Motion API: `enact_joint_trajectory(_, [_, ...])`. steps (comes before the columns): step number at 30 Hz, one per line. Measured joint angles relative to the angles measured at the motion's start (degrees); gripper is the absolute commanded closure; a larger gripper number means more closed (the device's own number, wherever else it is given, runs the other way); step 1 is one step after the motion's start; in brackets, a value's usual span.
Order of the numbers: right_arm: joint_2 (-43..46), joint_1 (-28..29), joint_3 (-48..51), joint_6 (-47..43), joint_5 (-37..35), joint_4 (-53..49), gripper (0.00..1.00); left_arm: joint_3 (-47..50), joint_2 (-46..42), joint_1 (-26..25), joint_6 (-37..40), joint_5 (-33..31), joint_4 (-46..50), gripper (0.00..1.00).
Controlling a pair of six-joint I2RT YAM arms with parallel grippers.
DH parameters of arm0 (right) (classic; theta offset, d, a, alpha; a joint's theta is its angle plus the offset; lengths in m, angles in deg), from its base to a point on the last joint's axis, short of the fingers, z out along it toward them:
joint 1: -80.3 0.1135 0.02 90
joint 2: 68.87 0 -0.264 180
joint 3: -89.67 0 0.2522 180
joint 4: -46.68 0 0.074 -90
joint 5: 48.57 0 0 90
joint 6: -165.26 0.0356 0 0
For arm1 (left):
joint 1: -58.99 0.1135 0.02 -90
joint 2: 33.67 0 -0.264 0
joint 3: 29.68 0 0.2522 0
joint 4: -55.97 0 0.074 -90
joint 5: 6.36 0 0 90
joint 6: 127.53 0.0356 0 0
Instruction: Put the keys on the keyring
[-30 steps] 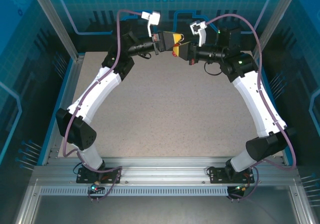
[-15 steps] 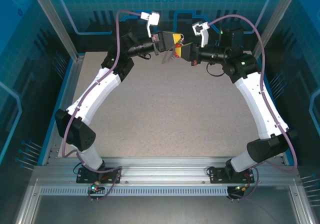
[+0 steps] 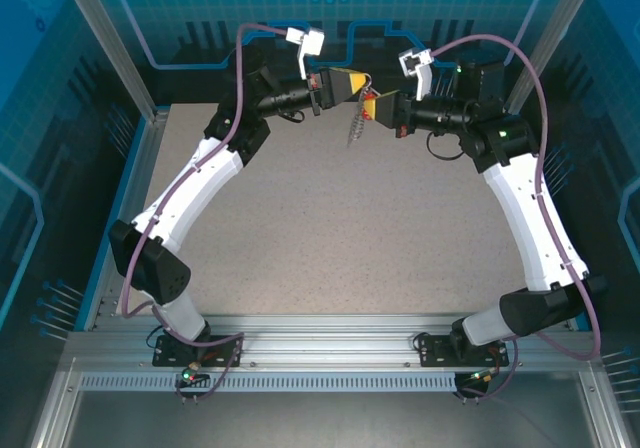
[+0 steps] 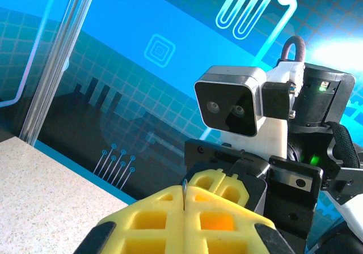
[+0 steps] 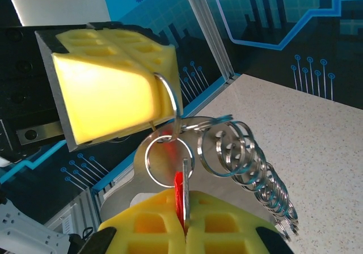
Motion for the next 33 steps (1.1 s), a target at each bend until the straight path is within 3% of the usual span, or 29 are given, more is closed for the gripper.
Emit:
enact_joint_trajectory(10, [0.9, -1.1, 0.3, 1.3, 2.0, 0.6, 1.00, 1.0, -0.8, -0.3, 0.1, -0.1, -0.6, 1.00])
enact_joint_trajectory(21, [-1.9, 2.9, 0.7, 4.5, 1.7, 4.7, 1.00, 3.1, -1.4, -0.4, -1.8, -2.0, -4.0, 1.00])
enact_joint_trajectory(33, [-3.8, 3.3, -0.7, 5.2, 0.2, 4.2, 1.00, 4.9, -1.5, -0.4, -3.1, -4.7, -5.4, 1.00])
